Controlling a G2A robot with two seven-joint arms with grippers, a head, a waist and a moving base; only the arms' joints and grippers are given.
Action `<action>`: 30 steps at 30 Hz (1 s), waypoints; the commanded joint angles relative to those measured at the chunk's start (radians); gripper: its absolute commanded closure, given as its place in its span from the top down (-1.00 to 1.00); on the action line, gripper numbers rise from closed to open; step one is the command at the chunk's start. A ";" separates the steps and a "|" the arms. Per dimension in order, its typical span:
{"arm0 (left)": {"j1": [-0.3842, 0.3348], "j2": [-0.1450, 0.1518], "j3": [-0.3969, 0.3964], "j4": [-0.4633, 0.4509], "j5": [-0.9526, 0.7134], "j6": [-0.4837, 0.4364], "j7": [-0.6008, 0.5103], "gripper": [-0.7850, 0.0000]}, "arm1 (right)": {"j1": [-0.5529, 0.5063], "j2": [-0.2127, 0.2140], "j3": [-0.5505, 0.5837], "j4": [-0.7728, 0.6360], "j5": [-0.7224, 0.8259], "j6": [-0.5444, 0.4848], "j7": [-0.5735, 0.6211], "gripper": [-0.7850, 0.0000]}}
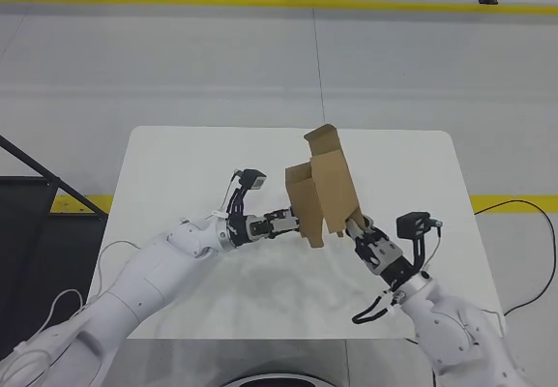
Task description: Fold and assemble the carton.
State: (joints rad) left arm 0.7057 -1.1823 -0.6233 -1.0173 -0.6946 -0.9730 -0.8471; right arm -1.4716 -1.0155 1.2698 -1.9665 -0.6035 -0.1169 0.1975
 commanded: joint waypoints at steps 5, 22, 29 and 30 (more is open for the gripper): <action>0.003 -0.004 -0.007 -0.008 0.013 -0.005 0.005 1.00 | -0.002 -0.005 -0.010 -0.004 -0.023 -0.008 0.004 -1.00; 0.004 -0.015 -0.014 -0.010 0.029 -0.013 0.013 1.00 | -0.019 -0.019 -0.027 -0.013 -0.072 -0.046 -0.011 -1.00; 0.003 -0.016 -0.017 -0.010 0.029 -0.012 0.011 1.00 | -0.031 -0.024 -0.031 -0.019 -0.093 -0.065 -0.027 -1.00; 0.003 -0.017 -0.017 -0.009 0.027 -0.010 0.010 1.00 | -0.033 -0.025 -0.031 -0.019 -0.096 -0.067 -0.030 -1.00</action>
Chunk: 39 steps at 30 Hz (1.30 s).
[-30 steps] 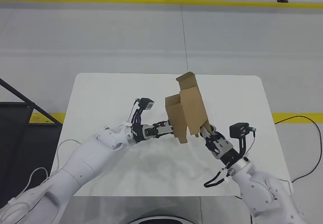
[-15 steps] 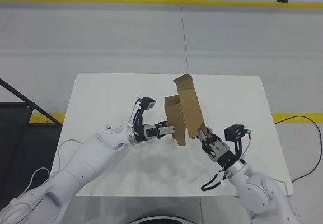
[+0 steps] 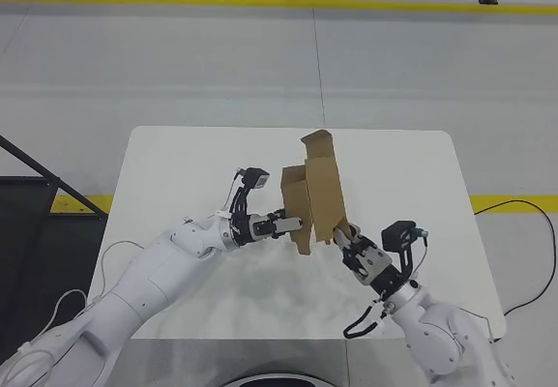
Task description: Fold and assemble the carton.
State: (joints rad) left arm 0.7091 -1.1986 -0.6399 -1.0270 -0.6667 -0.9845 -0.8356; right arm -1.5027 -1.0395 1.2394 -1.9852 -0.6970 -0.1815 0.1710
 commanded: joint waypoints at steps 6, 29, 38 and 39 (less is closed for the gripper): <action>-0.001 -0.002 -0.002 0.004 -0.004 0.007 -0.007 1.00 | -0.012 -0.005 0.006 -0.001 0.005 -0.015 -0.011 -1.00; -0.013 -0.004 0.015 0.016 0.021 -0.013 0.013 1.00 | -0.009 -0.012 0.029 -0.003 0.028 -0.054 0.066 -1.00; -0.017 -0.007 0.018 0.019 0.012 -0.009 0.009 1.00 | -0.013 -0.020 0.009 -0.015 -0.026 -0.017 0.044 -1.00; -0.018 -0.008 0.019 0.019 0.011 -0.008 0.008 1.00 | -0.013 -0.021 0.007 -0.015 -0.027 -0.015 0.044 -1.00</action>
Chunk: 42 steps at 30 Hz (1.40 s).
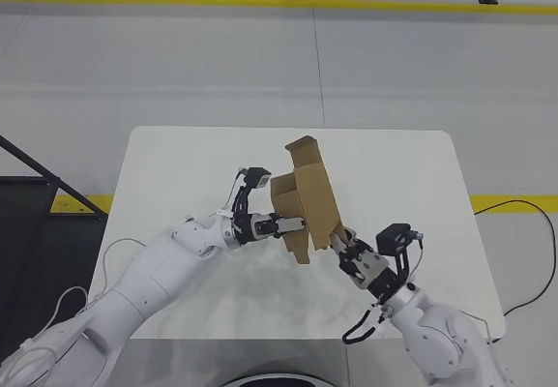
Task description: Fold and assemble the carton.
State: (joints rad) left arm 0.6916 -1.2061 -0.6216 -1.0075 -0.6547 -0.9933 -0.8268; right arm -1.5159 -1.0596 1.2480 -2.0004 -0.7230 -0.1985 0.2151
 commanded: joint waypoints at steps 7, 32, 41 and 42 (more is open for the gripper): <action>0.001 0.002 0.004 -0.006 0.009 0.004 -0.004 1.00 | 0.004 -0.006 0.025 0.005 0.094 -0.002 -0.003 -1.00; 0.038 0.074 -0.023 -0.077 0.003 -0.019 0.019 1.00 | -0.031 -0.007 0.150 0.019 0.246 -0.058 0.024 -1.00; 0.034 0.073 -0.020 -0.084 0.003 -0.019 0.019 1.00 | -0.024 -0.012 0.117 0.009 0.165 -0.032 0.041 -1.00; 0.033 0.071 -0.018 -0.081 0.002 -0.019 0.019 1.00 | -0.022 -0.013 0.112 0.009 0.156 -0.029 0.043 -1.00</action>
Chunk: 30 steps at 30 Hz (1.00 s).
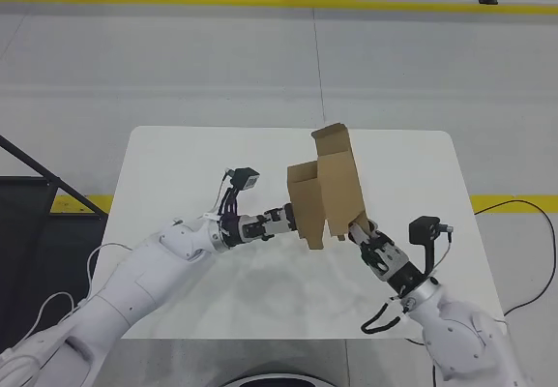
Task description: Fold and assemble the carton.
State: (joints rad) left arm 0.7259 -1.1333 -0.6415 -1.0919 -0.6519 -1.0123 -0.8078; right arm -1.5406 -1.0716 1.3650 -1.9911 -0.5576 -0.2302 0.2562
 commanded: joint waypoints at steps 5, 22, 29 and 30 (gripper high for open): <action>-0.011 -0.011 0.009 0.022 -0.006 0.003 -0.002 1.00 | 0.008 -0.004 -0.026 -0.001 -0.051 0.005 -0.003 -1.00; -0.023 -0.042 0.010 0.051 -0.021 0.012 -0.012 1.00 | 0.024 -0.016 -0.093 -0.003 -0.149 0.016 0.005 -1.00; -0.028 -0.056 0.009 0.065 -0.021 0.020 -0.020 1.00 | 0.029 -0.021 -0.108 -0.004 -0.170 0.026 -0.005 -1.00; -0.029 -0.057 0.009 0.067 -0.020 0.022 -0.022 1.00 | 0.029 -0.022 -0.108 -0.004 -0.170 0.026 -0.007 -1.00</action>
State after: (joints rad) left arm 0.6978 -1.1891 -0.6321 -1.0271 -0.6730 -0.9921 -0.8280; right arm -1.5114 -1.0927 1.2573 -1.9953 -0.7280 -0.2041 0.2506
